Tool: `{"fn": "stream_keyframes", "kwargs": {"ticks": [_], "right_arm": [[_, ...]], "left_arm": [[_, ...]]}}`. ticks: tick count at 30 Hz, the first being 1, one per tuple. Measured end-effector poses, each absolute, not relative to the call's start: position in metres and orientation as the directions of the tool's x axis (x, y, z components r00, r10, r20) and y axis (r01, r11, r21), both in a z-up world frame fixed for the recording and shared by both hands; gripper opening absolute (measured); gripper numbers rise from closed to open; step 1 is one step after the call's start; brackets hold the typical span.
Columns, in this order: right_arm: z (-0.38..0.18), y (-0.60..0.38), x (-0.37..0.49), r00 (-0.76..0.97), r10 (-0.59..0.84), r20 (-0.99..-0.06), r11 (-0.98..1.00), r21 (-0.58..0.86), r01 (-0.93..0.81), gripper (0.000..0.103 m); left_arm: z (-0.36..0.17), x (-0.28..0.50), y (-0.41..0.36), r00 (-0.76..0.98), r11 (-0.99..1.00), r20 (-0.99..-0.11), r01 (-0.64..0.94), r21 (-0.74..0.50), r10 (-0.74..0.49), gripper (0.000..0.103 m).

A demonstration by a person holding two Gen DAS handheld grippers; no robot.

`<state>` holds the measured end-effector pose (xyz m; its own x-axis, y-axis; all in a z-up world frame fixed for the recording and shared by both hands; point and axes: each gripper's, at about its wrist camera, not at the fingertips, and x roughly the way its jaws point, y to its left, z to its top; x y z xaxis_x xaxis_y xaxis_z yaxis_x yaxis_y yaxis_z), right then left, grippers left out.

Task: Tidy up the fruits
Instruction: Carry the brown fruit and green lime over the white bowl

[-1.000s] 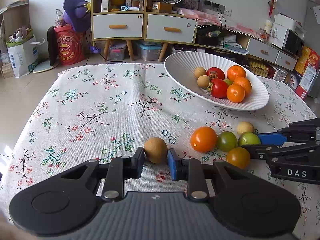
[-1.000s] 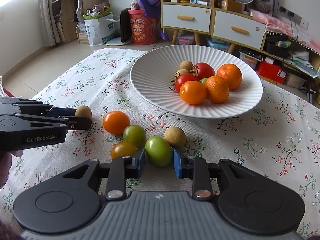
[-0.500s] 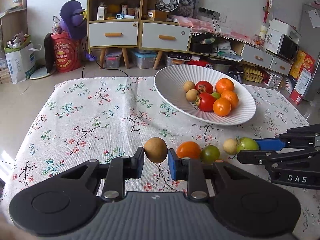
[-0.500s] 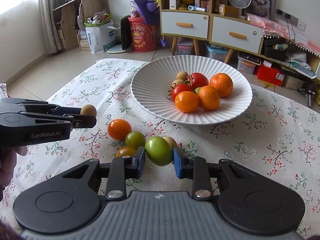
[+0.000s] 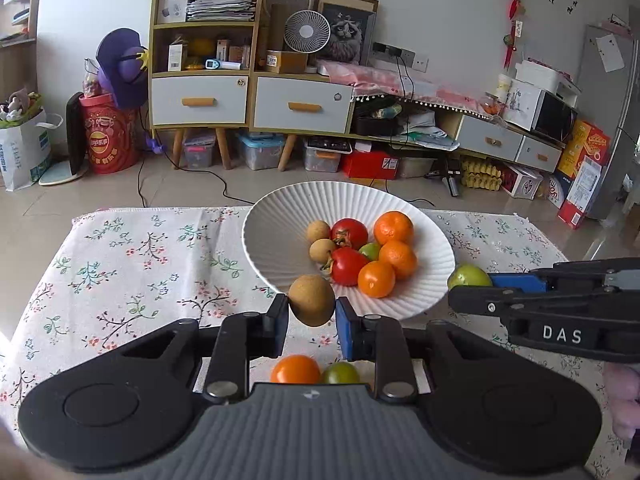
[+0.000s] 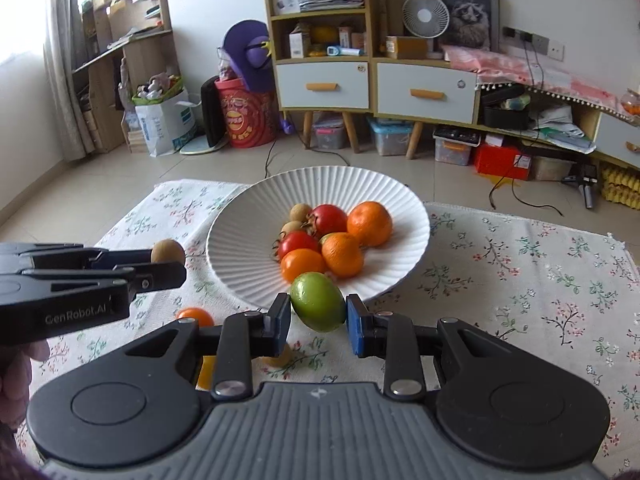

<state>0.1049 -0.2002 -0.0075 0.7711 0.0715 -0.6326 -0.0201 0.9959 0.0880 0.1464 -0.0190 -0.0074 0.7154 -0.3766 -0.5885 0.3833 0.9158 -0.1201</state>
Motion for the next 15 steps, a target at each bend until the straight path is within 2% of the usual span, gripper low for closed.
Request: {"fn": "stream_keyframes", "kwargs": {"ticks": [15], "right_arm": [[-0.020, -0.223, 0.140, 0.771, 0.021, -0.637, 0.988, 0.130, 0.081, 0.027]], "left_arm": [[-0.026, 0.178, -0.047, 0.694, 0.928, -0.630, 0.348, -0.130, -0.349, 0.020]]}}
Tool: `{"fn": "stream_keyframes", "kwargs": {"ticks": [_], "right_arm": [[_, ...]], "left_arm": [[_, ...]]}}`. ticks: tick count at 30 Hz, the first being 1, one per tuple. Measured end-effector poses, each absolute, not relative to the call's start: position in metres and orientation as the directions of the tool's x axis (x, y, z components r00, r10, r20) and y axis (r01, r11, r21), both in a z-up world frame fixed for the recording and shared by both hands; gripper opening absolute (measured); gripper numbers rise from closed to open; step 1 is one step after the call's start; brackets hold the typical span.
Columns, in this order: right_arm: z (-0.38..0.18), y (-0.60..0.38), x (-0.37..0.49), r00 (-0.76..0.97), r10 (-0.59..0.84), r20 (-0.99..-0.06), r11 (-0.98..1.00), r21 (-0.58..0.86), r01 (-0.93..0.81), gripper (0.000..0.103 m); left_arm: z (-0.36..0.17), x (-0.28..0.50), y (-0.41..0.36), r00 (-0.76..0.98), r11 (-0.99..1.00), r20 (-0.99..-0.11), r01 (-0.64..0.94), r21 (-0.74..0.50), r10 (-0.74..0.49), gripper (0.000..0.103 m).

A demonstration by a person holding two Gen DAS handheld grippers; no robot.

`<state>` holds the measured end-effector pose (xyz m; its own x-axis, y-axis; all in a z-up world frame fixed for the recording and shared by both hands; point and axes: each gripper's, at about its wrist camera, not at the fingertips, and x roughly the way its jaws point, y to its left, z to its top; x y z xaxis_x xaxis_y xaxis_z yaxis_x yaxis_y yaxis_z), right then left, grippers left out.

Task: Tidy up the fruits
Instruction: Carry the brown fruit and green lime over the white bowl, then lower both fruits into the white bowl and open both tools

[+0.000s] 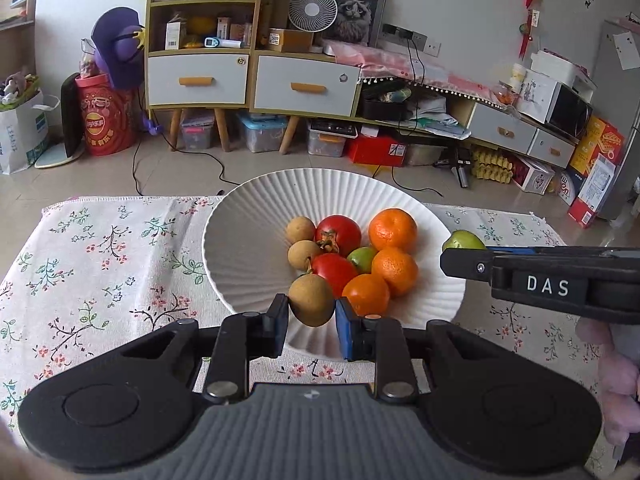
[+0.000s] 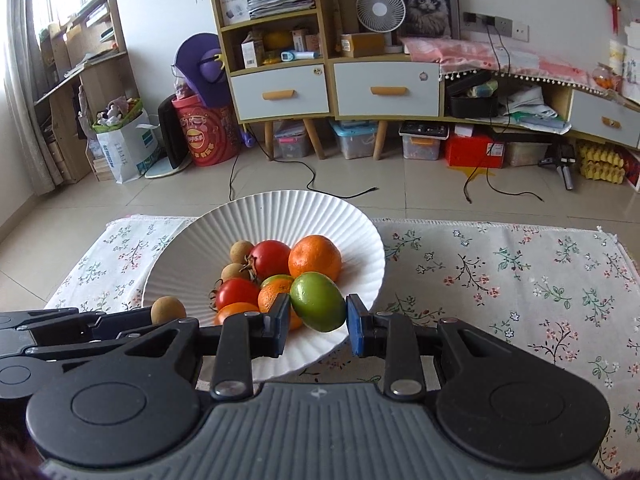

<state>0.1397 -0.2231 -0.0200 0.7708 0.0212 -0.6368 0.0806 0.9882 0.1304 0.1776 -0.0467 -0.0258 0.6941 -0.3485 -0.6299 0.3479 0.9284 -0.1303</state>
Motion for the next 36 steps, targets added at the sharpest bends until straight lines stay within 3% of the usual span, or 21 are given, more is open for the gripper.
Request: {"fn": "stream_keyframes", "kwargs": {"ticks": [19, 23, 31, 36], "right_arm": [[-0.022, -0.224, 0.142, 0.770, 0.025, -0.637, 0.990, 0.122, 0.069, 0.028], [-0.018, -0.225, 0.140, 0.780, 0.027, -0.625, 0.988, 0.135, 0.074, 0.053], [-0.013, -0.223, 0.128, 0.780, 0.028, -0.625, 0.993, 0.107, 0.050, 0.061], [-0.010, -0.224, 0.118, 0.779, 0.038, -0.626, 0.993, 0.113, 0.042, 0.067]], "left_arm": [[-0.027, 0.180, -0.054, 0.709, 0.933, -0.627, 0.350, -0.085, -0.323, 0.023], [-0.025, 0.177, -0.053, 0.710, 0.930, -0.622, 0.360, -0.081, -0.329, 0.044], [-0.021, 0.170, -0.048, 0.717, 0.922, -0.614, 0.385, -0.045, -0.329, 0.064], [-0.019, 0.161, -0.040, 0.718, 0.916, -0.611, 0.400, -0.031, -0.334, 0.084]]}}
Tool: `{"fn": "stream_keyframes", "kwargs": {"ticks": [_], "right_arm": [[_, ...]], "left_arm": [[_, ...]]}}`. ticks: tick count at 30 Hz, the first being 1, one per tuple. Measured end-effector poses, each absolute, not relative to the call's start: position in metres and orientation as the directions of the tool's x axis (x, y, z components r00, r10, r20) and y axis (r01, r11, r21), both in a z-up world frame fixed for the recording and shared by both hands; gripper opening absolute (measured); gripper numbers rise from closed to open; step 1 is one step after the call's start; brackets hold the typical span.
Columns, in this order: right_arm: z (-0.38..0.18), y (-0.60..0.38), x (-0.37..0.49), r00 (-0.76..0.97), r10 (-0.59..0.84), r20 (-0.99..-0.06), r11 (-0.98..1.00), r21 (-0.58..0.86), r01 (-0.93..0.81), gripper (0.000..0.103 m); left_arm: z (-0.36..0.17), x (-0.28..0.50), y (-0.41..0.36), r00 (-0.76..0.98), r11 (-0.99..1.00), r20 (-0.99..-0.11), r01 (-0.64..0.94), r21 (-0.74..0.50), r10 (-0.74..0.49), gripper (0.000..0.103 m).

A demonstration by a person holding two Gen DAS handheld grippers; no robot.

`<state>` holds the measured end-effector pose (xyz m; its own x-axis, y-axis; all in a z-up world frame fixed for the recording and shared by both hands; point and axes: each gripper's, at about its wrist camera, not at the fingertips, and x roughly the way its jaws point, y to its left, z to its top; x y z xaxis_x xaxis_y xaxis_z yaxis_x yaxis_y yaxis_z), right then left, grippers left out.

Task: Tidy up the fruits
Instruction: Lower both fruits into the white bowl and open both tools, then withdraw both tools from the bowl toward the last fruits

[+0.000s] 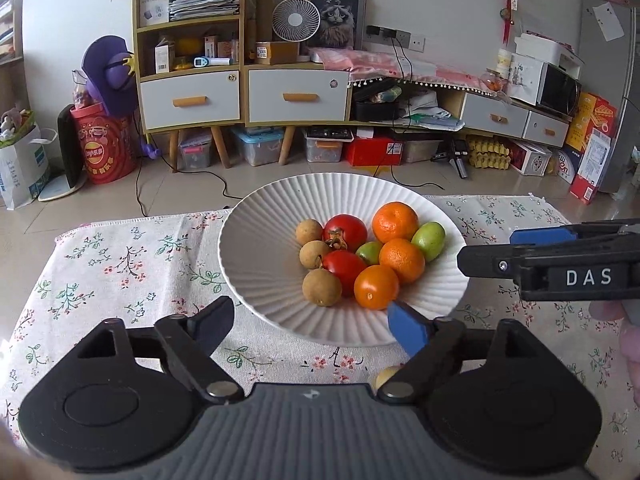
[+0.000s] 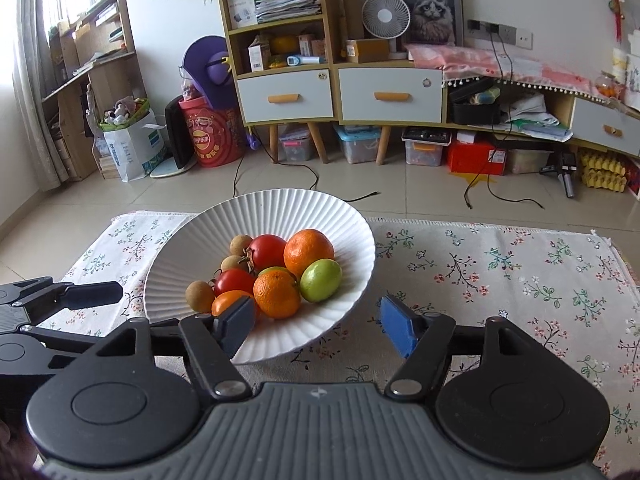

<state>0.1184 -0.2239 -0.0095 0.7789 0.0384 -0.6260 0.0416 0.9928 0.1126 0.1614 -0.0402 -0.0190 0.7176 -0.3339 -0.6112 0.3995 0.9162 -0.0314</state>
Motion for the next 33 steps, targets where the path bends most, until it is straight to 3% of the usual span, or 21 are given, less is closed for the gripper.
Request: {"fn": "stream_keyframes", "kwargs": {"ticks": [14, 23, 33], "right_arm": [[-0.007, -0.218, 0.092, 0.776, 0.070, -0.627, 0.996, 0.093, -0.014, 0.085], [-0.013, -0.208, 0.077, 0.760, 0.098, -0.642, 0.995, 0.077, -0.064, 0.092], [-0.030, -0.194, 0.075, 0.718, 0.106, -0.687, 0.994, 0.049, -0.099, 0.093]], "left_arm": [[-0.018, 0.138, -0.016, 0.689, 0.906, -0.638, 0.423, -0.030, -0.342, 0.098], [-0.029, 0.124, -0.006, 0.667, 0.899, -0.667, 0.438, -0.010, -0.332, 0.098], [-0.053, 0.117, -0.004, 0.639, 0.886, -0.702, 0.463, 0.026, -0.314, 0.098]]}}
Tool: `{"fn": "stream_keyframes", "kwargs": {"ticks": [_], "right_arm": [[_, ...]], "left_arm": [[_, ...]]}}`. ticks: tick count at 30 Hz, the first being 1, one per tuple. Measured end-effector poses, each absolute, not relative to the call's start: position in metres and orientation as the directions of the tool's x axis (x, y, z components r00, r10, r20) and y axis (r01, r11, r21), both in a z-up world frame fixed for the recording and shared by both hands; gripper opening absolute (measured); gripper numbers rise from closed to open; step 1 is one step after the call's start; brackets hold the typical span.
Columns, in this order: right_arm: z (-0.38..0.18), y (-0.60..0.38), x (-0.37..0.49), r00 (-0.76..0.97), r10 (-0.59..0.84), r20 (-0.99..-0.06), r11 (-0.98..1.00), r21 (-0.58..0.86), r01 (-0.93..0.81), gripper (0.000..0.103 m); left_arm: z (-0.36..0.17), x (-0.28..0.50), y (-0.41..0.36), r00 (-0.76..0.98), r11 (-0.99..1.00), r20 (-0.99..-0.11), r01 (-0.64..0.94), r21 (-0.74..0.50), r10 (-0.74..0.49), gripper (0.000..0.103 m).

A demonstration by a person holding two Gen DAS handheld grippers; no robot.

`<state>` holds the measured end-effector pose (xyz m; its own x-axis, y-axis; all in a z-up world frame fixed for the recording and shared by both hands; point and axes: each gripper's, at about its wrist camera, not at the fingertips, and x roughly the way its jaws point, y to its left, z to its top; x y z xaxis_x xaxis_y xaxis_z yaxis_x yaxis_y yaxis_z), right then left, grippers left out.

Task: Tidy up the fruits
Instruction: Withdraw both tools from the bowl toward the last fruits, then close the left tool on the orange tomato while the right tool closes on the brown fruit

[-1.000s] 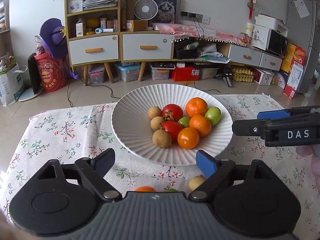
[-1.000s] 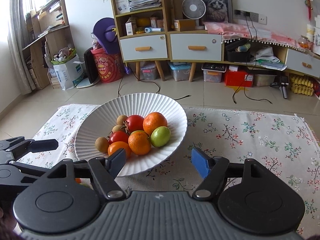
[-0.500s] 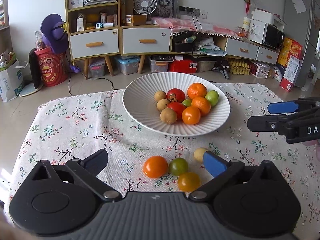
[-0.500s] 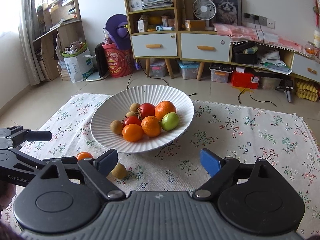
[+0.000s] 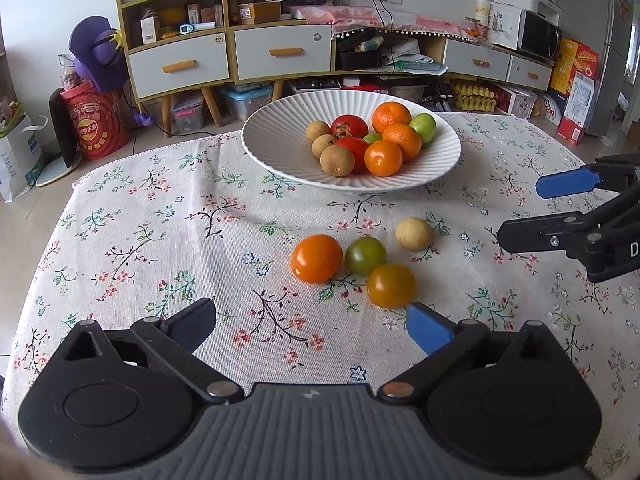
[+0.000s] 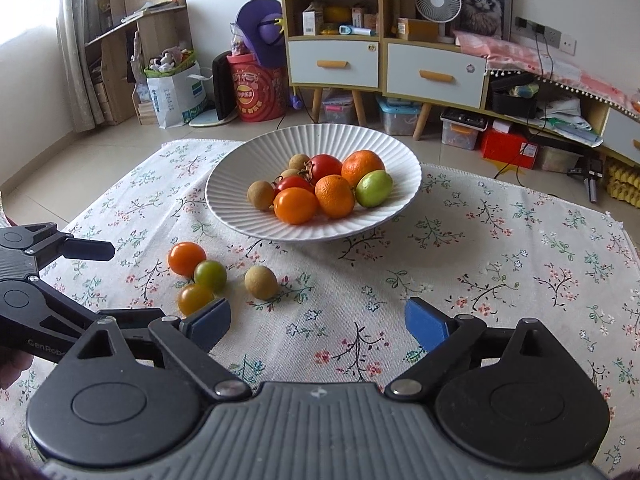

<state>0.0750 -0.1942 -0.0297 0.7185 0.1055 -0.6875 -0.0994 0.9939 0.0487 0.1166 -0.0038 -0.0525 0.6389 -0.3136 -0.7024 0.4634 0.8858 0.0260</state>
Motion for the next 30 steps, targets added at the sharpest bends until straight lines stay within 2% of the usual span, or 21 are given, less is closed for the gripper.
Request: {"fn": "stream_keyframes", "kwargs": {"ticks": [9, 13, 17, 30], "right_arm": [[-0.043, -0.183, 0.082, 0.694, 0.094, -0.714, 0.994, 0.034, -0.101, 0.091], [-0.051, -0.178, 0.089, 0.671, 0.086, -0.737, 0.994, 0.020, -0.104, 0.082], [-0.056, -0.173, 0.093, 0.658, 0.088, -0.748, 0.993, 0.013, -0.119, 0.071], [-0.051, -0.164, 0.105, 0.675, 0.085, -0.733, 0.993, 0.006, -0.118, 0.050]], "left_arm": [[-0.063, 0.130, 0.004, 0.650, 0.889, -0.707, 0.454, 0.064, -0.281, 0.097], [-0.067, 0.137, 0.008, 0.646, 0.894, -0.709, 0.445, 0.047, -0.284, 0.093], [-0.065, 0.139, 0.007, 0.646, 0.890, -0.699, 0.455, 0.031, -0.306, 0.081], [-0.063, 0.146, -0.008, 0.645, 0.873, -0.681, 0.488, 0.016, -0.348, 0.046]]}}
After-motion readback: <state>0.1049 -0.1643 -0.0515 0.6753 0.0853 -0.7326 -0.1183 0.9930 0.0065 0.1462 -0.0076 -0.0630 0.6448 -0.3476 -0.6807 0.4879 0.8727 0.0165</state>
